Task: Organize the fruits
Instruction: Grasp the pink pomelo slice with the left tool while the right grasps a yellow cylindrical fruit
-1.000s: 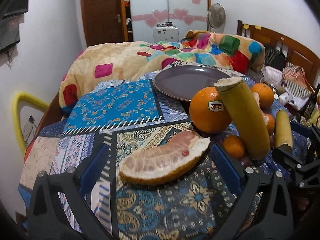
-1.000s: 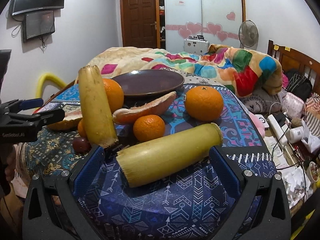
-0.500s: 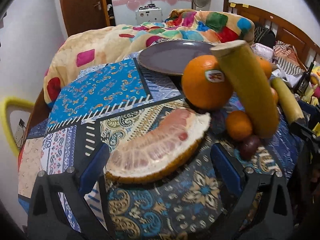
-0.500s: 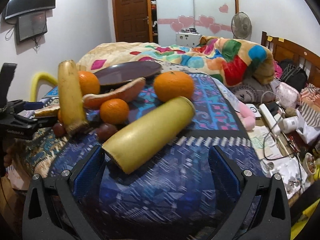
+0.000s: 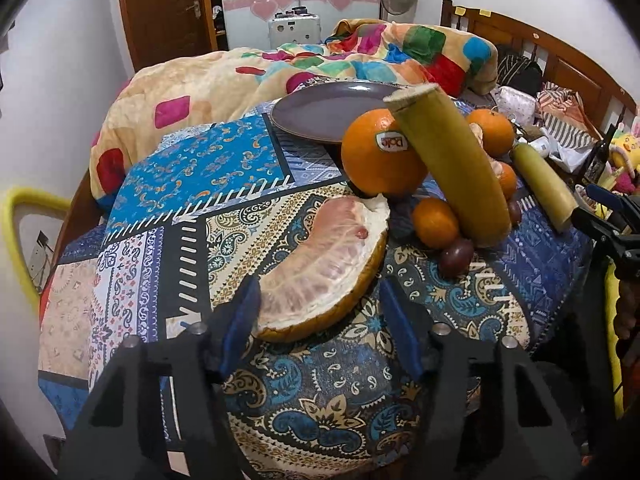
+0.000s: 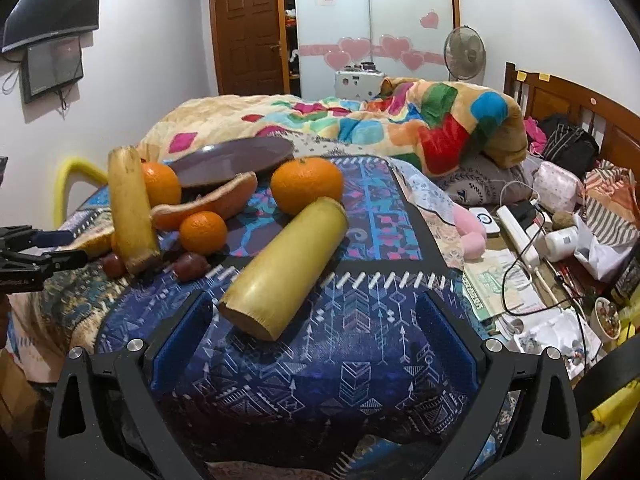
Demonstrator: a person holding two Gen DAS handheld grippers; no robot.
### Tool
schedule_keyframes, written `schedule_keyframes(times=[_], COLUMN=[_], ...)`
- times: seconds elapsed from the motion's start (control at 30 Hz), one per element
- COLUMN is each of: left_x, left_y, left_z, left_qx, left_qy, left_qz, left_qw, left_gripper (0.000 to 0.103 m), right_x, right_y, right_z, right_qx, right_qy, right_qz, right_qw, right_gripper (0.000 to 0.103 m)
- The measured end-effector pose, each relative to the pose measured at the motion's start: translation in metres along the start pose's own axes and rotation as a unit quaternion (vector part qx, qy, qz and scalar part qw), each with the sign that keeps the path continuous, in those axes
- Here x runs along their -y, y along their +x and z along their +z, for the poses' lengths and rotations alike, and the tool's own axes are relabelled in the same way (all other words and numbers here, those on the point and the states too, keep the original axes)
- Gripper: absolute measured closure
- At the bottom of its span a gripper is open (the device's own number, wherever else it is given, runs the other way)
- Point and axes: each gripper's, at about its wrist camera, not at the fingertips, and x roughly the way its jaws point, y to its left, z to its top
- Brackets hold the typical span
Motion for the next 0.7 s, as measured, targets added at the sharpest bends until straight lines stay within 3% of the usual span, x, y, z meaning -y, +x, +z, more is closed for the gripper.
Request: schedule_keyframes(times=[0.17, 0.27, 0.4, 0.53, 0.63, 0.7], left_x=[-0.006, -0.004, -0.002, -0.003, -0.002, 0.001], left_y=[0.004, 0.018, 0.036, 0.04, 0.038, 0.035], left_z=[0.017, 0.023, 0.027, 0.028, 0.027, 0.026], left_qx=[0.004, -0.017, -0.052, -0.056, -0.061, -0.067], left_qy=[0.004, 0.018, 0.022, 0.021, 0.022, 0.025], left_qz=[-0.009, -0.02, -0.033, -0.041, -0.039, -0.031], left_qw=[0.9999, 0.9995, 0.9979, 0.9973, 0.9971, 0.997], left_gripper=[0.037, 0.033, 0.032, 0.034, 0.039, 0.042], right_x=[-0.003, -0.002, 0.005, 0.011, 0.002, -0.002], right_y=[0.009, 0.022, 0.045, 0.054, 0.053, 0.052], right_z=[0.012, 0.019, 0.024, 0.026, 0.027, 0.027], right_qx=[-0.008, -0.027, -0.07, -0.096, -0.112, -0.12], right_qy=[-0.007, -0.007, 0.007, 0.009, -0.016, -0.031], right_qz=[0.007, 0.016, 0.027, 0.05, 0.069, 0.067], right_qw=[1.0, 0.999, 0.997, 0.994, 0.991, 0.99], right_gripper=[0.002, 0.006, 0.025, 0.029, 0.043, 0.044])
